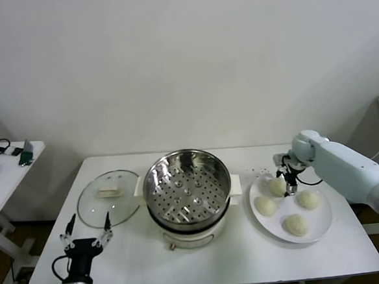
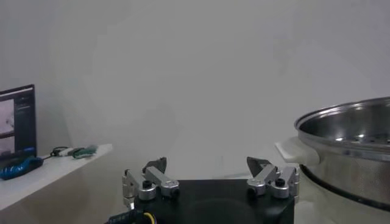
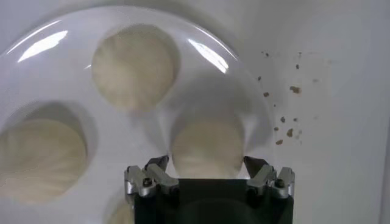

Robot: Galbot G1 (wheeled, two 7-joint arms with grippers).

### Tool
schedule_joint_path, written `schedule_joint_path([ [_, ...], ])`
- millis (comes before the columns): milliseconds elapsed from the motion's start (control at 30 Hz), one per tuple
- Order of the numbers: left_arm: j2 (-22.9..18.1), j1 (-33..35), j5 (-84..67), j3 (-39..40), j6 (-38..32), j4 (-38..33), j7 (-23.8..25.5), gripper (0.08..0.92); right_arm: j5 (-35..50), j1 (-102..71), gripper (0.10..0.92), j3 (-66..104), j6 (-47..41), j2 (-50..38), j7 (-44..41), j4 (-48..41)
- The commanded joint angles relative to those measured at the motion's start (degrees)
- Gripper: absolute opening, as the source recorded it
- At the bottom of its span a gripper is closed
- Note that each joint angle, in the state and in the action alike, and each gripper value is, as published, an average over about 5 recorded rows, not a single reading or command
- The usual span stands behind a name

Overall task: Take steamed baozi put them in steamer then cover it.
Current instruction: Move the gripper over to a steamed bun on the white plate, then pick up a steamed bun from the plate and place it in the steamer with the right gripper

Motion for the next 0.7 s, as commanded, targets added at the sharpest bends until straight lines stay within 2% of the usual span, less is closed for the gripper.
schedule_joint_path([
  [33,0.1,0.1,0.0,-0.1,0.1,-0.1,-0.1,0.823,-0.7,0.1,0.796,0.5,0.6,0.7,-0.2,-0.9],
  [300,0.2,0.5,0.0,-0.2,0.0,-0.3,-0.2,0.823,-1.2,0.3,0.732,0.9,1.5,0.7,-0.6,-0.9],
  [500,0.0,1.0,-0.1,-0.3,-0.1,-0.4,0.1,0.823,-0.6,2.5,0.721,-0.4,3.1,0.1,-1.0,0.5],
  [700,-0.1,2.6,-0.3,-0.3,-0.2,-1.7,1.8,0.823,3.2,11.7,0.721,-8.2,6.7,-0.9,-2.6,4.5],
])
